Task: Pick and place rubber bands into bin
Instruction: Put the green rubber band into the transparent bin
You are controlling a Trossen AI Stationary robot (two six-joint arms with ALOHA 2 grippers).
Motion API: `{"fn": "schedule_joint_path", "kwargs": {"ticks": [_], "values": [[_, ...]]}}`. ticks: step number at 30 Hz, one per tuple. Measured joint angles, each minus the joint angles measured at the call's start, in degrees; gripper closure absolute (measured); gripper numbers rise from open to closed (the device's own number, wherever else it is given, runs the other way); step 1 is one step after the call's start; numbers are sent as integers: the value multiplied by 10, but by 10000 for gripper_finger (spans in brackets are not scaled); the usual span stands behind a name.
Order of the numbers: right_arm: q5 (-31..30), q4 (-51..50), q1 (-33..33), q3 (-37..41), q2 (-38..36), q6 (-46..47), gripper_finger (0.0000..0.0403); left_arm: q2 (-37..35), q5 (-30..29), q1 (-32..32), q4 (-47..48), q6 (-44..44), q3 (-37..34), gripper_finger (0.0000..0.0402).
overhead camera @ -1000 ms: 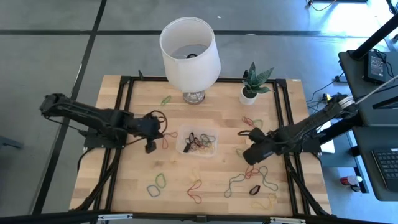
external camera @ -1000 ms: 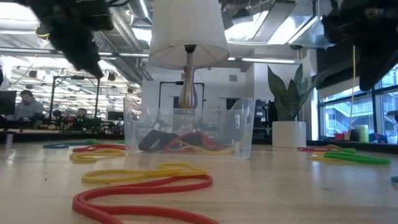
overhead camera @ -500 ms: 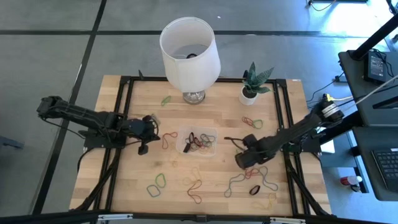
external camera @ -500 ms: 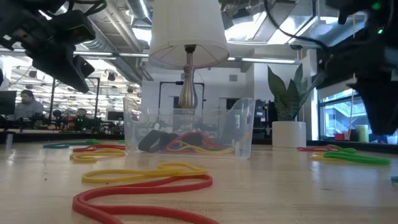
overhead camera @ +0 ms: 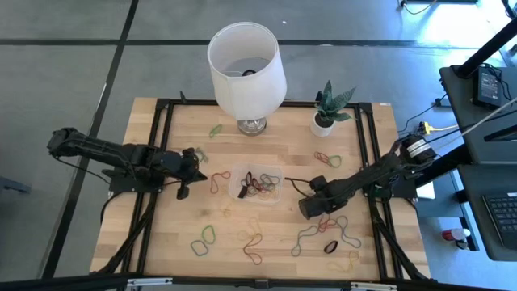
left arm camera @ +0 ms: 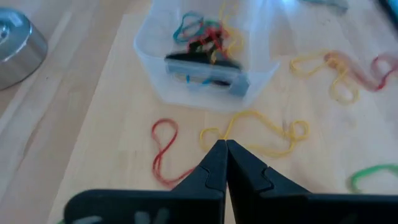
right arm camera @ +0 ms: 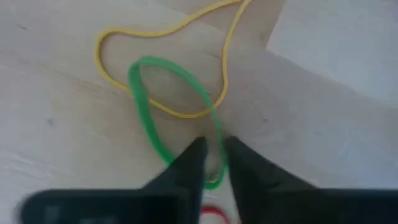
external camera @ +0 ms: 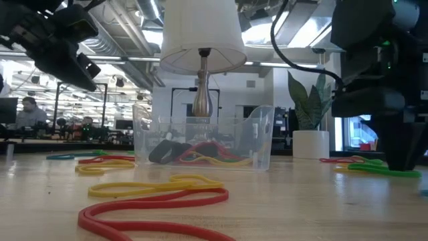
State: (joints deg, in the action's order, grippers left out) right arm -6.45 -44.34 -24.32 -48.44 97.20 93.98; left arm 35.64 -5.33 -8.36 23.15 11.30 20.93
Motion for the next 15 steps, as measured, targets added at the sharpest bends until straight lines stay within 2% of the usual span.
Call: {"fn": "schedule_joint_path", "kwargs": {"ticks": [2,8,10,15], "values": [[4,-14,0,-13,-11,3,390,-5,4,0,3,13,0,400],[-25,-145,0,-113,-46,3,399,-8,5,-2,2,44,0,400],[-58,-206,0,-165,-47,3,400,-7,5,-2,3,44,0,400],[-176,-271,7,-294,-43,-14,401,-7,5,-2,2,44,0,400]]}}
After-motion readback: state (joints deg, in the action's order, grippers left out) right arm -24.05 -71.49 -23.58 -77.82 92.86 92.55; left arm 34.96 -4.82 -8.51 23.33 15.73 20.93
